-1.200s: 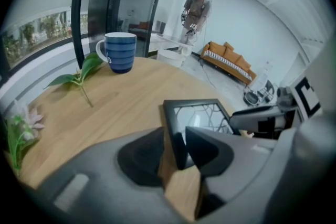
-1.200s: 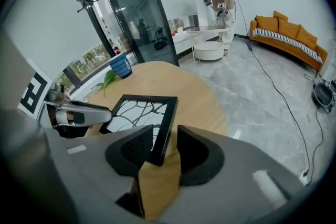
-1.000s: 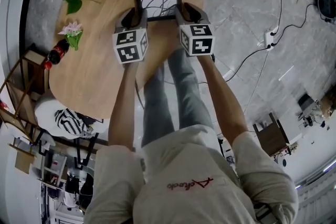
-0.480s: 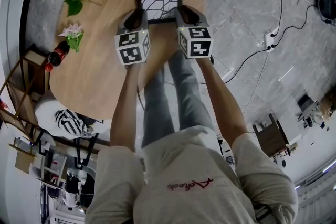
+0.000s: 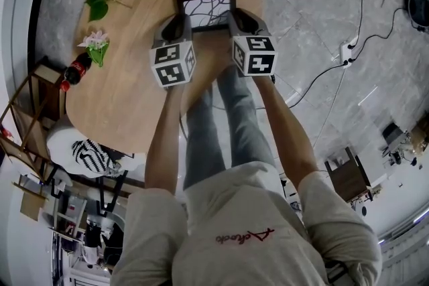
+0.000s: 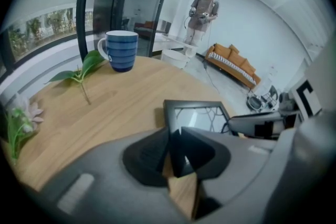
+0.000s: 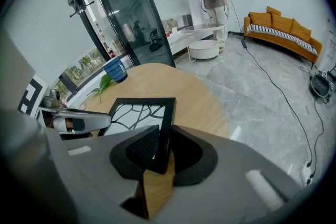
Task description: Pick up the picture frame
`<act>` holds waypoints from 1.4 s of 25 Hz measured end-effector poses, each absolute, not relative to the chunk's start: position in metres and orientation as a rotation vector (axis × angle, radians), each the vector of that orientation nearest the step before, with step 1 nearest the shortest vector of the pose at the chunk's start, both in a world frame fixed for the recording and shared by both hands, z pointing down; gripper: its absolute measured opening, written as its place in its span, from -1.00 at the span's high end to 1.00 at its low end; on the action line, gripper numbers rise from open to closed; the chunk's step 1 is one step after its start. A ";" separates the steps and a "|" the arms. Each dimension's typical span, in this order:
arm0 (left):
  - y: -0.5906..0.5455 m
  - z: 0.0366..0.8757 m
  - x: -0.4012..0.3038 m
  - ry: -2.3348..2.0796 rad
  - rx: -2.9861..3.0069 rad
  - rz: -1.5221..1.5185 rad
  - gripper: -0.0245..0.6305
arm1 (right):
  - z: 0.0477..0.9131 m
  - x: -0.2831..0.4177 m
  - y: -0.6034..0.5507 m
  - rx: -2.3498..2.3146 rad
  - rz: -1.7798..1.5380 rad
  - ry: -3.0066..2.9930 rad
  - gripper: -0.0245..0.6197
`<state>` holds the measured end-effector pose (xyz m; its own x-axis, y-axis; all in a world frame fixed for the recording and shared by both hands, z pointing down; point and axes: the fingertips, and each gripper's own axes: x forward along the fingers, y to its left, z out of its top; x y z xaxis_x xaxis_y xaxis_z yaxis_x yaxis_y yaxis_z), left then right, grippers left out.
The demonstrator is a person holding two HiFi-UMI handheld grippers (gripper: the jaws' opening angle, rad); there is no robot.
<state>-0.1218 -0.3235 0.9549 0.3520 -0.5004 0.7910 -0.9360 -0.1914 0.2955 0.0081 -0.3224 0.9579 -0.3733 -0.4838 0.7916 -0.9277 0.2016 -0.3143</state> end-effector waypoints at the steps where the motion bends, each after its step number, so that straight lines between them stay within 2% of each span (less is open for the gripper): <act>1: -0.323 0.954 -0.121 -1.265 1.828 0.696 0.70 | 0.957 0.009 -0.322 1.314 1.081 -1.945 0.69; 19: -0.321 0.934 -0.123 -1.324 1.830 0.659 0.70 | 0.933 0.008 -0.325 1.347 1.022 -1.970 0.69; 35: -0.336 0.848 -0.124 -1.434 1.906 0.570 0.70 | 0.846 0.007 -0.342 1.407 0.904 -2.088 0.69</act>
